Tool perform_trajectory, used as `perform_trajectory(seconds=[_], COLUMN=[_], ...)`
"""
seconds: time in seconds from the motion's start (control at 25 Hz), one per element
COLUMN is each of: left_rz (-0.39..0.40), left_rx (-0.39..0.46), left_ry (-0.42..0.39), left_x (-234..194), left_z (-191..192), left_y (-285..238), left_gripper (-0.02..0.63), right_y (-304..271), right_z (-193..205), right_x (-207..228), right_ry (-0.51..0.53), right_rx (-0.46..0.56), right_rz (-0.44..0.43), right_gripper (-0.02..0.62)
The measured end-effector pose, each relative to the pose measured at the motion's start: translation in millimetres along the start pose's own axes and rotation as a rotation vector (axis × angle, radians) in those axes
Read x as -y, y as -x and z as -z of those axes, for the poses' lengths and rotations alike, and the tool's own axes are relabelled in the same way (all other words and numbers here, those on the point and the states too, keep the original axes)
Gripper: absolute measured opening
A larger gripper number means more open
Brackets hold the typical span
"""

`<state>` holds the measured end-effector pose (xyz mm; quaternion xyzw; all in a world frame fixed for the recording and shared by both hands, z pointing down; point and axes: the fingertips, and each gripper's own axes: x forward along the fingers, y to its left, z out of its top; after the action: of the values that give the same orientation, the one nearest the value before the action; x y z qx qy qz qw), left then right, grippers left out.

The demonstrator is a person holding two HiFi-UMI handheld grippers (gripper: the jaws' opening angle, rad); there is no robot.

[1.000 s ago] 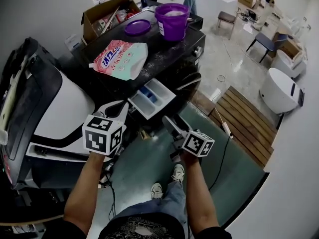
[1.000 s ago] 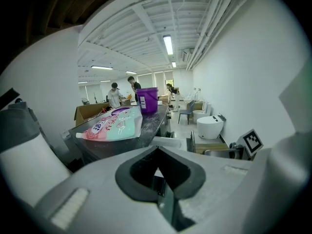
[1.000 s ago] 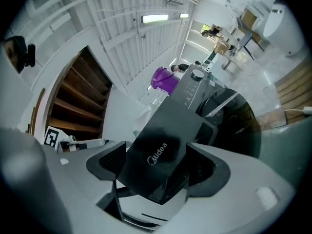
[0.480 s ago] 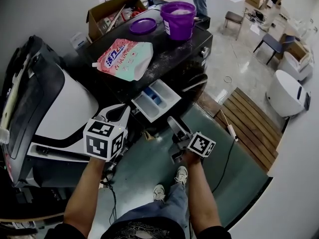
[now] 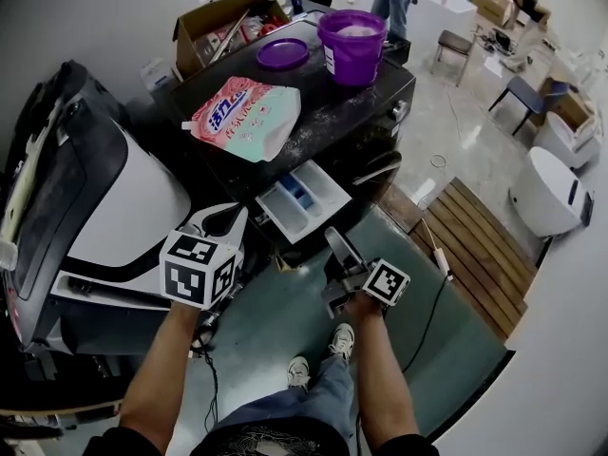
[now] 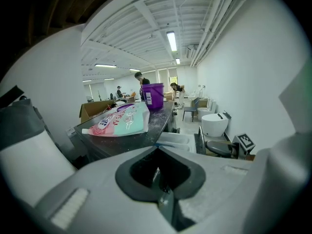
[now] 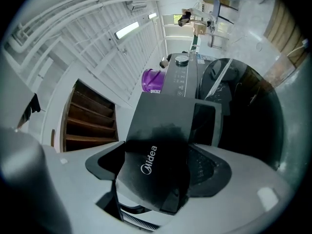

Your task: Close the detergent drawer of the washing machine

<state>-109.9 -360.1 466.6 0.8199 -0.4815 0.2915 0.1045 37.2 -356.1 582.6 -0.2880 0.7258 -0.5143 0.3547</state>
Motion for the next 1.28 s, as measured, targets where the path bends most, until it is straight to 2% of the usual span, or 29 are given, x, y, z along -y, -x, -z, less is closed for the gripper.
perform_trajectory(seconds=[0.68, 1.16, 1.28], left_rz=[-0.037, -0.075, -0.086], left_rx=[-0.005, -0.006, -0.01], left_ry=[0.059, 0.113, 0.124], left_x=[-19, -38, -42], left_z=[3, 4, 5], left_y=[-8, -16, -18], left_gripper=[0.002, 0.0, 0.002], right_y=[-34, -61, -71], right_z=[3, 3, 3], right_x=[4, 20, 16], right_ry=[0.003, 0.026, 0.013], right_rx=[-0.055, -0.101, -0.107], right_rz=[0.007, 0.061, 0.044], right_gripper=[0.399, 0.396, 0.394])
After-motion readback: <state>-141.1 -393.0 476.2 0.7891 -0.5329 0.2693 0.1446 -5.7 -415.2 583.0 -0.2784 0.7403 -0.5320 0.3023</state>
